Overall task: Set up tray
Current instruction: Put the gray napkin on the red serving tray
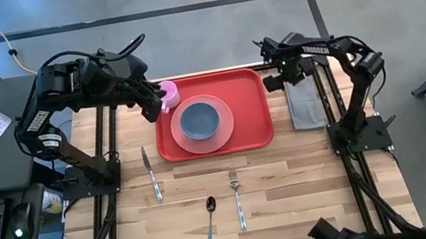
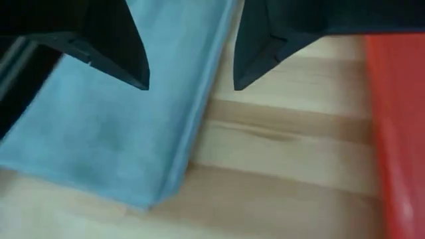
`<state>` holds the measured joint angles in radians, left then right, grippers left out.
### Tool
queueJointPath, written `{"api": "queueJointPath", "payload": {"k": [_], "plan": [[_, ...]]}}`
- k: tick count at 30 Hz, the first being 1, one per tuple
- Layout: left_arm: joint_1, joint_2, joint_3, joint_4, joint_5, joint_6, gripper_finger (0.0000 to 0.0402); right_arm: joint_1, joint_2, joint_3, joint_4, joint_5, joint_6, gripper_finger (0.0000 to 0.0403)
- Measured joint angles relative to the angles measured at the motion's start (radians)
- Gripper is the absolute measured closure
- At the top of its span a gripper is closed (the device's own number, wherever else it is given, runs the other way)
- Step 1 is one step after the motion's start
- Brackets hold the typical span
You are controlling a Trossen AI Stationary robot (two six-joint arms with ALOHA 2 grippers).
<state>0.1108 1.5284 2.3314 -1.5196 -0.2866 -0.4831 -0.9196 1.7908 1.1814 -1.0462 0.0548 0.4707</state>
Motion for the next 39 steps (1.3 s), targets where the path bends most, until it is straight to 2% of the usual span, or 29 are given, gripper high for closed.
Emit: {"api": "queueJointPath", "payload": {"k": [4,10,17,30,39], "plan": [[0.000,0.000,0.000,0.000,-0.006,0.000,0.0250,0.002,0.000,-0.070,0.051,0.025,0.001,0.0197],[0.000,0.000,0.000,-0.003,-0.005,-0.001,0.0250,0.003,0.000,-0.124,0.171,0.044,0.001,0.0228],[0.000,0.000,0.000,-0.004,-0.005,-0.037,0.0250,0.004,-0.003,-0.163,0.238,0.057,0.000,0.0283],[0.000,0.000,0.000,-0.025,0.009,-0.072,0.0250,0.003,-0.010,-0.169,0.204,0.068,-0.052,0.0393],[0.000,0.000,0.000,-0.024,0.011,-0.078,0.0250,0.005,-0.059,-0.171,0.171,0.039,-0.042,0.0396]]}}
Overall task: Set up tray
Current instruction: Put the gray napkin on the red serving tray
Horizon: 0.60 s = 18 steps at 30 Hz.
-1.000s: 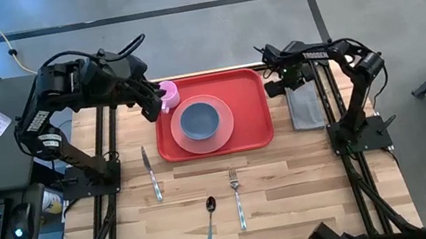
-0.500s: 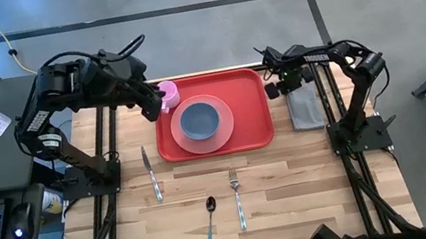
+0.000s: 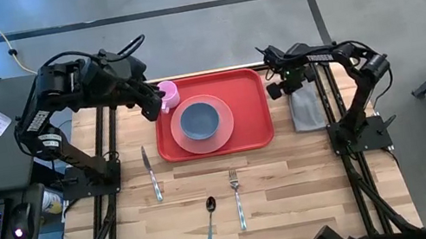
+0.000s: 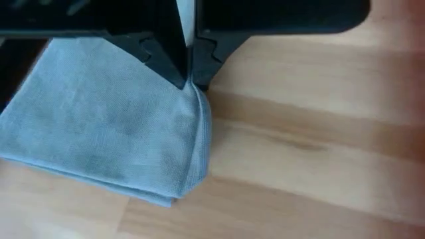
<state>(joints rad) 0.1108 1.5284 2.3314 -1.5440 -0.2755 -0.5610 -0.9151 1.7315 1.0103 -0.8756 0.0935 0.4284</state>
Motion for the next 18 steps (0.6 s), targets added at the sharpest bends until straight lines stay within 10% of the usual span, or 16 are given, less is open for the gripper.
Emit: {"api": "queueJointPath", "payload": {"k": [18], "plan": [[0.000,0.000,0.000,0.000,0.013,0.006,0.0250,0.119,-0.004,0.001,0.132,-0.361,0.159,0.0400]]}}
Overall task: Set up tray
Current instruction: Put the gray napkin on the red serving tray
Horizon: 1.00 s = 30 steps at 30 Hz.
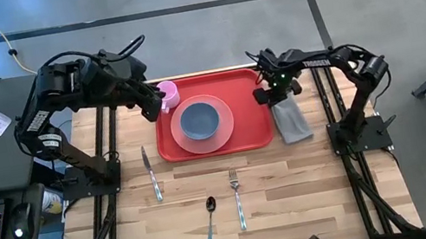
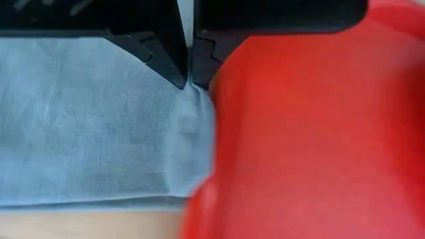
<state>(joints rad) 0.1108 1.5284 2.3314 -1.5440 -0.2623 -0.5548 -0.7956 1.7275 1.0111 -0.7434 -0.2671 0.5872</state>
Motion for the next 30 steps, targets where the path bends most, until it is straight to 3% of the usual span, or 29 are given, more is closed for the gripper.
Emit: {"api": "queueJointPath", "payload": {"k": [5,13,21,25,30], "plan": [[0.000,0.000,0.000,0.000,0.020,0.000,0.0250,0.019,-0.034,0.000,-0.004,-0.011,0.015,0.0398],[0.000,0.000,0.000,0.000,0.020,0.000,0.0250,-0.027,-0.144,0.001,-0.045,0.116,0.016,0.0398],[0.000,0.000,0.000,0.000,0.020,0.009,0.0250,-0.031,-0.114,0.002,-0.014,0.144,0.010,0.0388],[0.000,0.000,0.000,0.000,0.020,0.009,0.0250,-0.026,-0.077,0.002,-0.003,0.195,0.028,0.0361],[0.000,0.000,0.000,0.000,0.044,0.008,0.0250,-0.029,-0.067,0.001,0.023,0.211,0.004,0.0297]]}}
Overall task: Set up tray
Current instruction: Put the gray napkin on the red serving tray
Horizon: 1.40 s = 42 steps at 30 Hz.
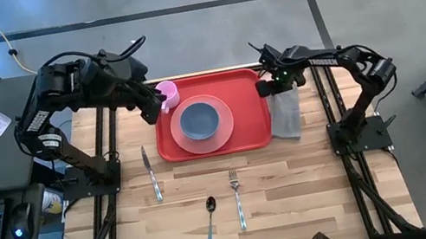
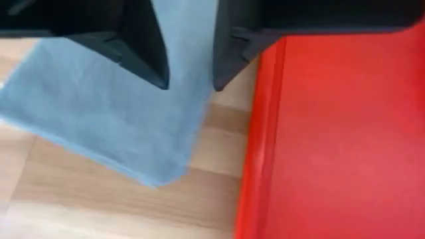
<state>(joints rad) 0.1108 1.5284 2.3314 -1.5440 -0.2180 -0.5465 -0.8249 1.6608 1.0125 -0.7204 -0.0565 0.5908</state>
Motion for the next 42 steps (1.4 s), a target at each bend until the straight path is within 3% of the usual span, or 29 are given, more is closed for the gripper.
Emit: {"api": "queueJointPath", "payload": {"k": [8,12,22,34,38,42], "plan": [[0.000,0.000,0.000,0.000,0.000,0.000,0.0250,0.000,-0.034,0.000,-0.078,-0.087,-0.106,0.0161],[0.000,0.000,0.000,0.000,0.000,0.000,0.0250,0.000,-0.098,-0.005,-0.202,-0.004,-0.105,0.0131],[0.000,0.000,0.000,0.000,-0.022,-0.007,0.0250,-0.108,-0.239,-0.273,0.017,-0.141,0.046,0.0176],[0.000,0.000,0.000,0.000,-0.021,-0.008,0.0250,-0.172,-0.349,-0.385,0.087,-0.020,0.011,0.0197],[0.000,0.000,0.000,0.000,-0.021,-0.009,0.0250,-0.204,-0.349,-0.448,0.225,-0.124,-0.008,0.0204],[0.000,0.000,0.000,0.000,-0.004,-0.029,0.0250,-0.223,-0.348,-0.496,0.277,-0.135,0.027,0.0211]]}}
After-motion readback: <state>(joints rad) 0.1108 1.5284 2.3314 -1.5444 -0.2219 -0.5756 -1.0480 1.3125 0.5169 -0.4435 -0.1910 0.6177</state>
